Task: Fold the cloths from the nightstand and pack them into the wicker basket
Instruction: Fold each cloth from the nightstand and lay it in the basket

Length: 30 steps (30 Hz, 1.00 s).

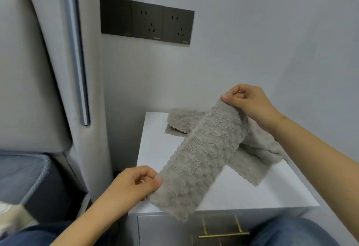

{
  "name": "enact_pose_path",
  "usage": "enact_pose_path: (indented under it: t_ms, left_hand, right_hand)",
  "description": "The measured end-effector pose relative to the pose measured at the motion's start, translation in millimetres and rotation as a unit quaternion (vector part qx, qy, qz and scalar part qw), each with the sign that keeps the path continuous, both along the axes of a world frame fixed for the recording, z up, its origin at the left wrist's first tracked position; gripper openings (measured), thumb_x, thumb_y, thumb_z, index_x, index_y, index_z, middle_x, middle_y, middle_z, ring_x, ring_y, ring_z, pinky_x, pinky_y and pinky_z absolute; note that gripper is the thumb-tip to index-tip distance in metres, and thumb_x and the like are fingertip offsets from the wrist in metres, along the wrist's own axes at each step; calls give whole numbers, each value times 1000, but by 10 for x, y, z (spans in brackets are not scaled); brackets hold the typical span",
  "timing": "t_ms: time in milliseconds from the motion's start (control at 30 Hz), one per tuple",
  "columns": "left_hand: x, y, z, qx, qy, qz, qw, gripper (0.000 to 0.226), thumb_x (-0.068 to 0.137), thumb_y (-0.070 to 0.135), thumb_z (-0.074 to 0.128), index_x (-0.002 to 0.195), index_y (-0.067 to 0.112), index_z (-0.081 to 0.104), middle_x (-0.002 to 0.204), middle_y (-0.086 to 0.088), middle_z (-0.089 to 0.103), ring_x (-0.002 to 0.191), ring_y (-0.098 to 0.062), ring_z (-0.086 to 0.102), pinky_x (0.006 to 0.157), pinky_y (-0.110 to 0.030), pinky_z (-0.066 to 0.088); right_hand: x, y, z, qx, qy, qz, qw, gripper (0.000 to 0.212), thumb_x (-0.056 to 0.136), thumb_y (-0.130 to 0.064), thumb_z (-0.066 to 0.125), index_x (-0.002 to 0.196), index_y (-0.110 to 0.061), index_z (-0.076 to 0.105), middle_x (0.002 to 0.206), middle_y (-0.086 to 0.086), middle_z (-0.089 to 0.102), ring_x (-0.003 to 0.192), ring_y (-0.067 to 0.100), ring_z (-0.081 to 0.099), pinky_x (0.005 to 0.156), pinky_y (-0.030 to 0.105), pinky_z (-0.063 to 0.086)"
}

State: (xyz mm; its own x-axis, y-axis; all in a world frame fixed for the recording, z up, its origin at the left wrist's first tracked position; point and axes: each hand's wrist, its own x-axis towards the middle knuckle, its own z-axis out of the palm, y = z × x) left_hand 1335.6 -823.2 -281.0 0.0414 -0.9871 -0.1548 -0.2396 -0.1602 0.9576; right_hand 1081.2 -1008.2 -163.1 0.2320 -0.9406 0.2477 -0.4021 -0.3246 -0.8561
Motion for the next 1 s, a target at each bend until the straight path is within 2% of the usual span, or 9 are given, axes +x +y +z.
enact_pose_path:
  t_ms: [167,267,333,467,567,700,767,867,1000]
  left_hand:
    - [109,35,-104,47,-40,50,997,15,83,25,75,73,15,70,60,3,57,59,-7,52,59,-13,44]
    - [151,48,-135,49,-85,70,993,17,84,29,74,73,18,67,59,6,60,58,-3,52,59,-11,43]
    - [168,61,-156,58,-89,70,992,20,83,32,74,71,19,66,60,6,60,56,-3,51,58,-12,43]
    - [220,74,-193,70,-142,91,983,22,83,37,73,68,24,64,62,9,64,53,3,51,58,-10,42]
    - [261,87,-199,76,-173,94,978,26,82,42,71,64,26,61,57,12,60,50,4,50,55,-8,38]
    - [289,94,-192,80,-189,95,974,30,84,43,69,61,26,59,52,13,57,48,3,48,54,-8,38]
    - [307,83,-183,80,-201,91,972,29,84,43,69,64,25,59,56,12,59,50,2,48,55,-9,38]
    - [330,66,-186,82,-206,87,971,24,85,41,69,70,24,61,66,8,63,57,1,52,59,-10,41]
    - [328,-3,-219,91,-196,103,971,13,83,32,71,81,22,62,79,5,68,69,-4,60,61,-12,43]
  right_hand:
    - [778,-504,-205,8,128,74,989,19,83,-25,77,79,-12,63,48,-14,51,56,8,48,70,27,45]
    - [1266,-700,-378,-20,181,115,977,17,84,-25,76,83,-11,67,65,-8,59,63,7,53,68,22,45]
    - [1574,-813,-533,-29,214,137,967,20,84,-27,76,85,-9,69,76,-3,65,73,11,58,75,25,50]
    - [2000,-897,-861,-26,284,179,942,18,85,-27,74,84,-12,64,69,-4,58,68,14,53,79,35,50]
    - [2177,-894,-1075,-46,313,190,929,20,85,-30,74,89,-12,65,82,3,62,78,19,57,80,36,49]
    - [2234,-815,-1175,-104,393,184,895,31,89,-39,66,107,-14,62,110,4,65,101,26,60,85,35,46]
    - [2179,-698,-1106,-164,387,180,889,36,93,-40,60,118,-14,59,119,5,61,107,25,57,92,38,45]
    - [1914,-409,-987,-200,331,197,901,28,97,-35,55,115,-16,62,115,2,62,105,20,56,91,36,45]
    - [1353,-7,-969,-189,349,229,889,21,95,-31,57,110,-19,65,106,-3,63,99,13,56,90,33,46]
